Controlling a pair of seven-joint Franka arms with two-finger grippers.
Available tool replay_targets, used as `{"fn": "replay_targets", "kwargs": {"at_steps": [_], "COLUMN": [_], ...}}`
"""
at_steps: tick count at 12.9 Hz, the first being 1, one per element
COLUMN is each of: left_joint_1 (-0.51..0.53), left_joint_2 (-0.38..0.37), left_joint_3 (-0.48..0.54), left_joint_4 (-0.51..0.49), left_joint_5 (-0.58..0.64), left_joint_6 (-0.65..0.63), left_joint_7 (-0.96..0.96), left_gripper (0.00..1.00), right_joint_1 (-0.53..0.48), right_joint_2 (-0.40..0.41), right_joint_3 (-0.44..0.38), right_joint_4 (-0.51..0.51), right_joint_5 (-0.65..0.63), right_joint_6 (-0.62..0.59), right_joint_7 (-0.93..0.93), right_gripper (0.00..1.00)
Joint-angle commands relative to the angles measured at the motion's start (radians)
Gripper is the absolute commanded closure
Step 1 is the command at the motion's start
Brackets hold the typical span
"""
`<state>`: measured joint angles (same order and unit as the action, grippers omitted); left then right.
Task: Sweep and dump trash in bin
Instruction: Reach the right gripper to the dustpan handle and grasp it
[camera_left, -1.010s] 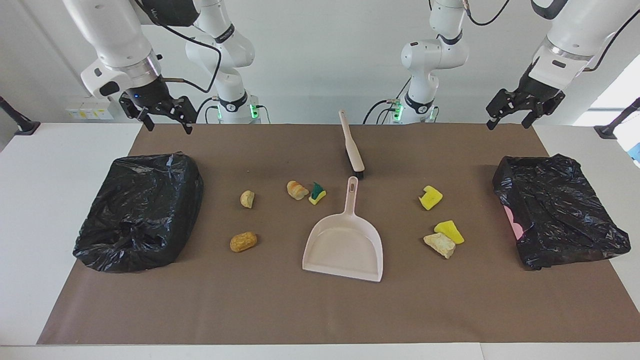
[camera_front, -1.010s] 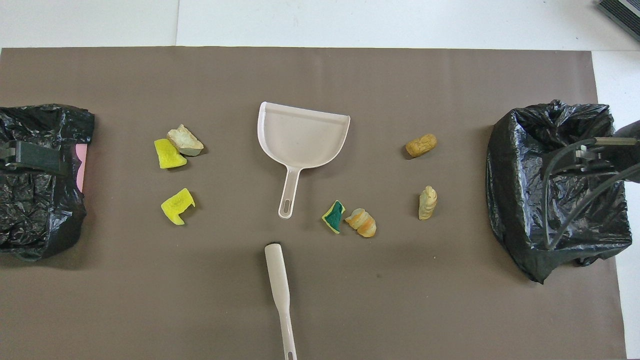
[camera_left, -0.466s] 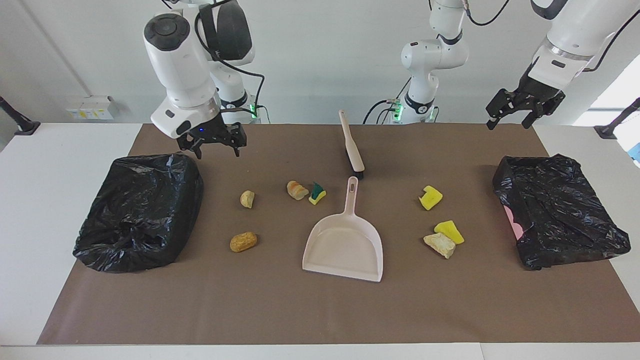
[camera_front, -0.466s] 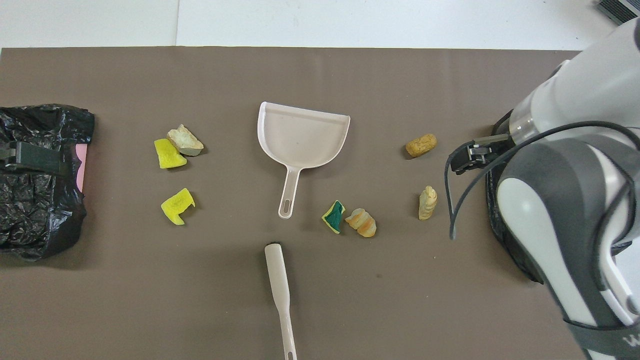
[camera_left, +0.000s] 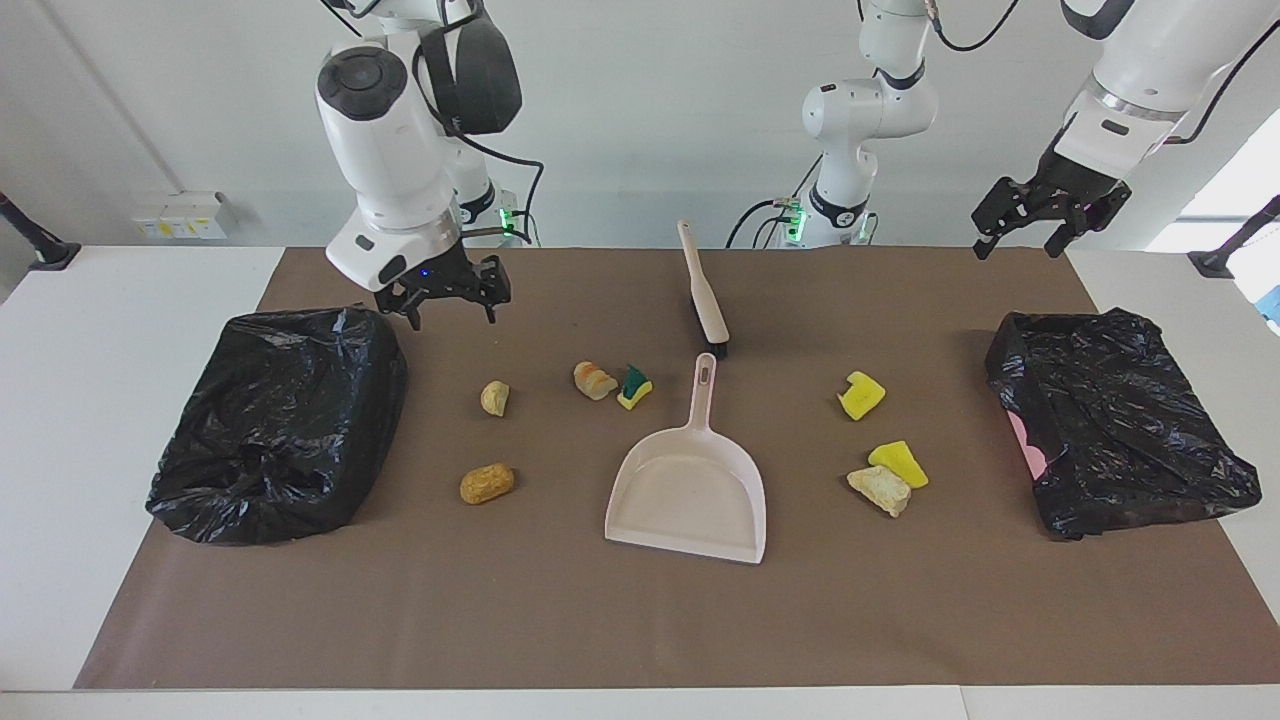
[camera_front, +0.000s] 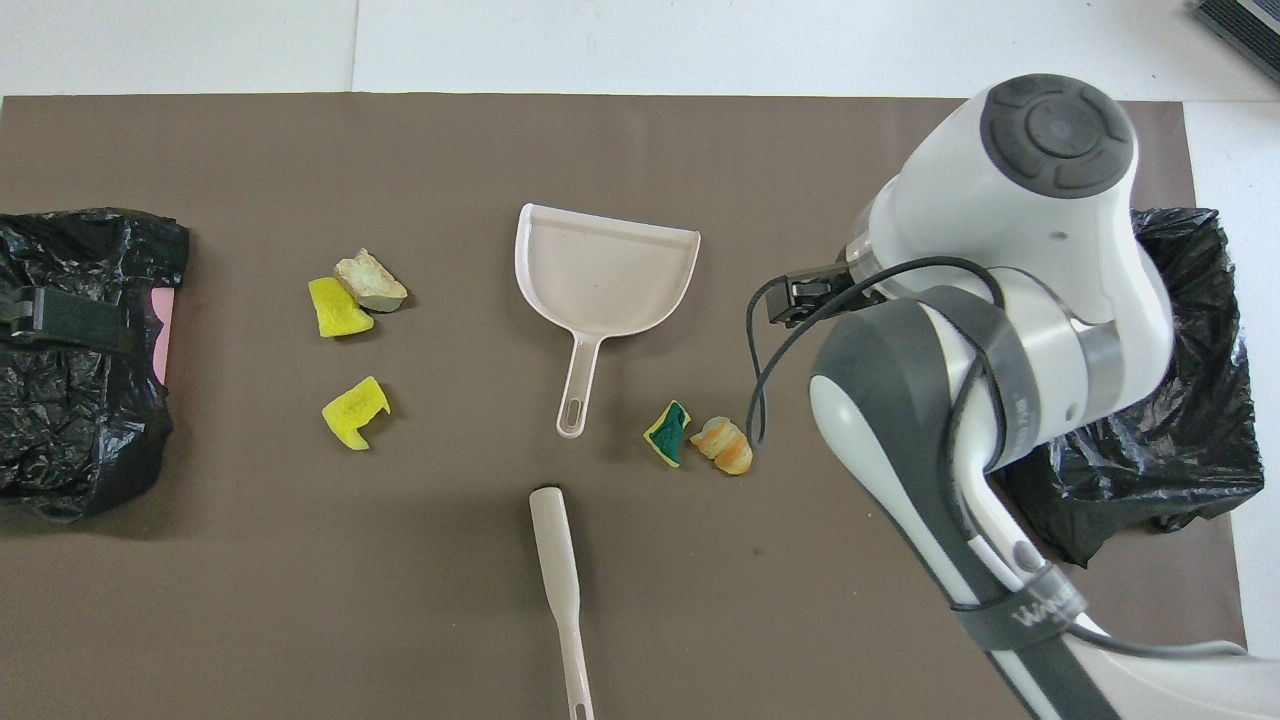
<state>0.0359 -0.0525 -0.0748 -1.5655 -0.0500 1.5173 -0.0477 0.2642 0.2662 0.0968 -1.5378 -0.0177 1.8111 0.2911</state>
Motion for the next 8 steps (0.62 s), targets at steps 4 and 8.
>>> {"fn": "replay_targets", "kwargs": {"at_steps": [4, 8], "left_joint_1": [0.002, 0.002], "left_joint_2": [-0.041, -0.038], "left_joint_3": [0.001, 0.0], "left_joint_4": [-0.045, -0.054], "left_joint_5": [0.016, 0.018], "left_joint_6": [0.001, 0.015], "left_joint_7": [0.008, 0.012], "left_gripper": [0.0, 0.0], "right_joint_1": [0.118, 0.211], "right_joint_2": [0.109, 0.201], "right_joint_3": [0.0, -0.006], "right_joint_4": [-0.001, 0.008], "right_joint_5": [0.024, 0.004], "right_joint_6": [0.197, 0.292], "right_joint_7": [0.262, 0.472], "right_gripper": [0.0, 0.0]}}
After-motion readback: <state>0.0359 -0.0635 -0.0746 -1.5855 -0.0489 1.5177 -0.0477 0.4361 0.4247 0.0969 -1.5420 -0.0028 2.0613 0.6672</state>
